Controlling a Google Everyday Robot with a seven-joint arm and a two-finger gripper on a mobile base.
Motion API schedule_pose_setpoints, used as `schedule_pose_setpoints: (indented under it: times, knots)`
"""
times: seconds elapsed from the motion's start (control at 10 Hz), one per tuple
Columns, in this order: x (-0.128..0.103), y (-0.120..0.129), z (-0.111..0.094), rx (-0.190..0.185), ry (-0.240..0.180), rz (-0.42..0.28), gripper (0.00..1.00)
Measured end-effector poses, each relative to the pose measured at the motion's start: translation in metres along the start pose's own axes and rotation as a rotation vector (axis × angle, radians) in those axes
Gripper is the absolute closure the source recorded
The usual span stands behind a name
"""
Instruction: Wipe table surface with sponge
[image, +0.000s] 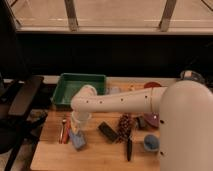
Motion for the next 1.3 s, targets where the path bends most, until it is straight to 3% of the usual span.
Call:
schedule_pose_setpoints:
  times: [0.1,0.3,0.6,1.1,1.3]
  knots:
    - [0.023,0.001,0.001,-0.029,0.008,0.018,1.0]
    - [0.051,-0.006,0.003,-0.039,0.026,0.049,1.0]
    - [0.055,-0.028,0.004,-0.019,0.05,0.089,1.0]
    - [-0.011,-0.094,-0.01,0.053,0.049,0.108,1.0]
    - [-0.033,-0.1,-0.016,0.066,0.04,0.094,1.0]
